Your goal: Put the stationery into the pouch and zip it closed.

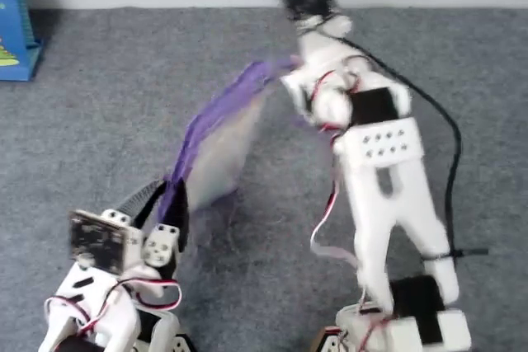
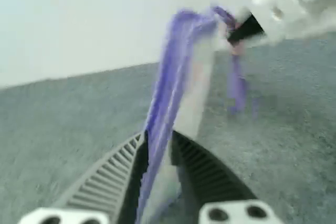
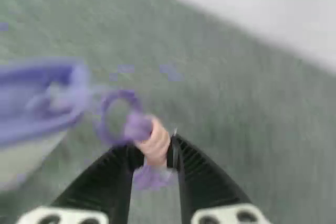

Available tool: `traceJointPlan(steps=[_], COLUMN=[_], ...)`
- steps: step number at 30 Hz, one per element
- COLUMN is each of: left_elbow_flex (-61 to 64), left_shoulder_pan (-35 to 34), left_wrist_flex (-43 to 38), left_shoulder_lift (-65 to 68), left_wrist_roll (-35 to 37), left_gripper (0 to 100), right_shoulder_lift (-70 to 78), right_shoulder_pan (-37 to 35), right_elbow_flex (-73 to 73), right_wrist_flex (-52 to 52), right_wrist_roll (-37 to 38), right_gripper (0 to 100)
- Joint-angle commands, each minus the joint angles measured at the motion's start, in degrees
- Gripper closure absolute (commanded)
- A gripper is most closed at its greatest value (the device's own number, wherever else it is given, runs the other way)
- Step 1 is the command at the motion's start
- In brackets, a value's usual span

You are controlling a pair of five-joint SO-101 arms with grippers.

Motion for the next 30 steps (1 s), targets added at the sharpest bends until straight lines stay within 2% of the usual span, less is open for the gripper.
traceJointPlan(steps=[1, 4, 12, 22, 24, 28, 30], left_elbow_flex=[-1.9, -2.2, -1.9, -2.2, -2.2, -2.3, -2.3], left_shoulder_pan=[-5.8, -9.7, -10.1, -10.5, -10.5, -10.5, -10.5], left_wrist_flex=[0.9, 0.9, 0.9, 2.0, 2.0, 1.6, 1.6], left_shoulder_lift=[-0.5, -0.5, -0.5, -0.5, -0.5, -0.5, -0.5], left_wrist_roll=[5.7, 9.6, 9.8, 9.8, 9.8, 9.7, 9.1], left_gripper=[75, 68, 67, 68, 68, 68, 68], right_shoulder_lift=[-1.5, -1.5, -9.3, -20.3, -22.1, -24.6, -26.0], right_shoulder_pan=[1.5, 1.5, 0.7, -4.1, -4.3, -3.9, -3.9], right_elbow_flex=[-0.9, -1.1, -0.8, -0.8, -0.8, -0.4, 1.5], right_wrist_flex=[1.9, 5.1, 14.7, 34.5, 37.6, 41.3, 41.2], right_wrist_roll=[0.4, 0.4, 0.4, 0.5, 0.1, 0.0, -0.1], right_gripper=[99.1, 99.1, 99.1, 98.5, 95.4, 82.8, 81.2])
